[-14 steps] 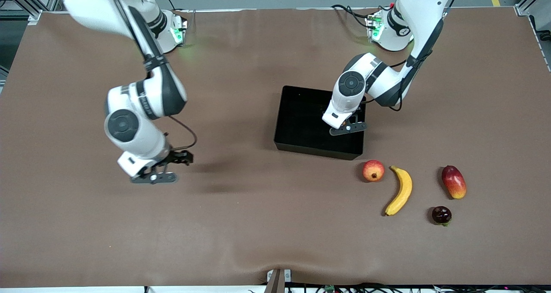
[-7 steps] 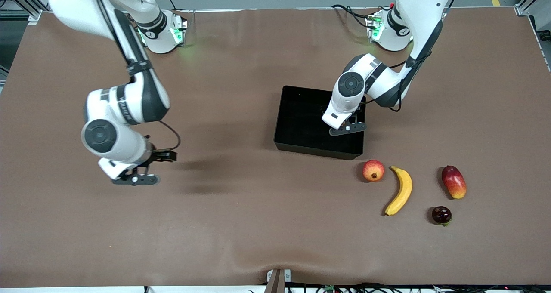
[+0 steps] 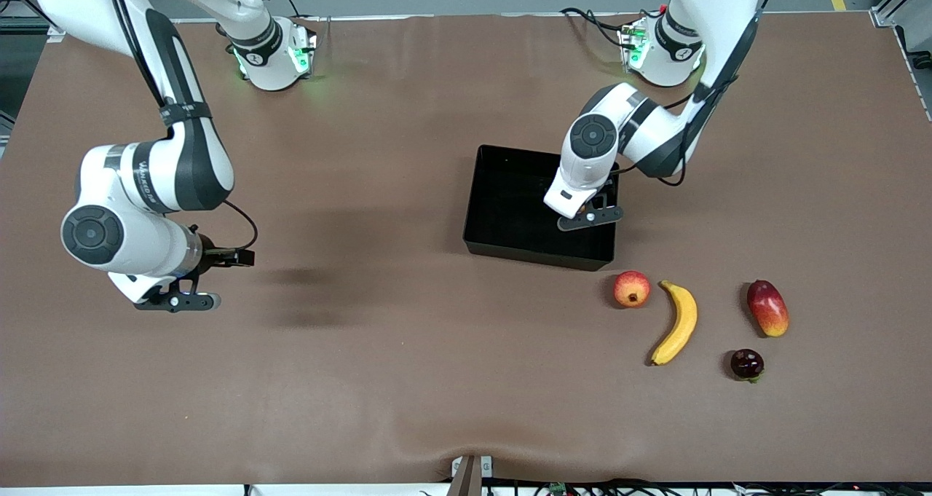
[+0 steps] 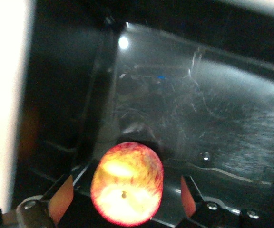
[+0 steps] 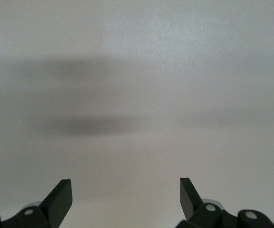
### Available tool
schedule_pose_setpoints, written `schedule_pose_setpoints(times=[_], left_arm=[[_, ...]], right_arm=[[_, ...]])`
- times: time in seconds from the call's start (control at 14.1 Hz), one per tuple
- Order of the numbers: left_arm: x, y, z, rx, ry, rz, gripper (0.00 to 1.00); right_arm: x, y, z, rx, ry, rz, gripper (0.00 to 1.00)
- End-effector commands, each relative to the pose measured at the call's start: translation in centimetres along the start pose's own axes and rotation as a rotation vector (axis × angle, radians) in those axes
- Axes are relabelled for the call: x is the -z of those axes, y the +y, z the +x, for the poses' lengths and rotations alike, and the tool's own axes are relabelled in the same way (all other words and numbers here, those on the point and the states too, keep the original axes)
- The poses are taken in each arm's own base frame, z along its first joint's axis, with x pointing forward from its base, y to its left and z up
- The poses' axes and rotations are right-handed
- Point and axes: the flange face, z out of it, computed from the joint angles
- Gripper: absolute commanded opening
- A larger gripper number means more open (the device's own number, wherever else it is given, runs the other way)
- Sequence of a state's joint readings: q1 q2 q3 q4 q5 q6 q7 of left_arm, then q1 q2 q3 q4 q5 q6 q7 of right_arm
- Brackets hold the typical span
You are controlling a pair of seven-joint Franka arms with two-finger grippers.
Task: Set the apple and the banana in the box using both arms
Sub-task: 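Lower the apple into the box while the right gripper withdraws, then grasp the yellow banana with the left gripper while the right gripper withdraws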
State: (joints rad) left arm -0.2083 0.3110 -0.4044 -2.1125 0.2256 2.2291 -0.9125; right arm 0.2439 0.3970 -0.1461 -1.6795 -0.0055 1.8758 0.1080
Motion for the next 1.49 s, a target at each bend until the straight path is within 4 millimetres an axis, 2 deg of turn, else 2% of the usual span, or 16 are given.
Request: schedule_pose_setpoints(times=[0.0, 0.14, 0.21, 0.43, 0.57, 0.71, 0.78, 0.99, 1.07, 1.14, 1.21, 1.35, 1.42], left_arm=[[6.5, -0.8, 1.6, 0.04, 0.03, 0.029, 1.0], [9.4, -2.0, 4.2, 0.077, 0.038, 0.02, 1.0], [10.2, -3.1, 5.7, 0.078, 0.042, 0.009, 1.0], [10.0, -8.5, 10.4, 0.009, 0.033, -0.008, 1.0], [9.7, -12.0, 13.4, -0.036, 0.034, -0.026, 1.0], [8.8, -13.6, 15.4, -0.087, 0.051, -0.055, 1.0], [7.9, -14.6, 16.5, -0.114, 0.068, -0.064, 1.0], [5.1, -18.3, 21.2, -0.254, 0.122, -0.124, 1.0], [3.9, -19.2, 22.7, -0.297, 0.131, -0.14, 1.0], [2.9, -19.7, 24.0, -0.325, 0.139, -0.156, 1.0], [2.0, -19.9, 25.0, -0.345, 0.144, -0.167, 1.0], [0.2, -19.7, 26.6, -0.373, 0.159, -0.179, 1.0], [-1.0, -19.5, 27.1, -0.387, 0.16, -0.178, 1.0]], right_arm=[[0.1, -0.4, -0.4, 0.0, -0.015, -0.006, 1.0], [-0.2, 0.5, -0.3, -0.016, -0.025, -0.002, 1.0], [-0.4, 0.8, -0.5, -0.021, -0.046, -0.001, 1.0], [-0.4, 1.8, -1.0, -0.039, -0.087, 0.003, 1.0], [1.7, 2.6, -1.4, -0.048, -0.054, 0.01, 1.0], [4.0, 4.3, -2.0, -0.068, -0.014, 0.017, 1.0], [4.1, 5.4, -1.8, -0.084, -0.01, 0.01, 1.0], [2.3, 6.2, -0.8, -0.098, -0.018, 0.006, 1.0], [2.6, 6.3, -0.3, -0.101, 0.02, 0.008, 1.0], [3.7, 6.9, 0.0, -0.109, 0.071, 0.015, 1.0], [5.9, 7.7, 0.4, -0.125, 0.123, 0.025, 1.0], [6.4, 10.5, 0.4, -0.155, 0.132, 0.051, 1.0], [6.4, 11.0, 0.3, -0.145, 0.13, 0.077, 1.0]])
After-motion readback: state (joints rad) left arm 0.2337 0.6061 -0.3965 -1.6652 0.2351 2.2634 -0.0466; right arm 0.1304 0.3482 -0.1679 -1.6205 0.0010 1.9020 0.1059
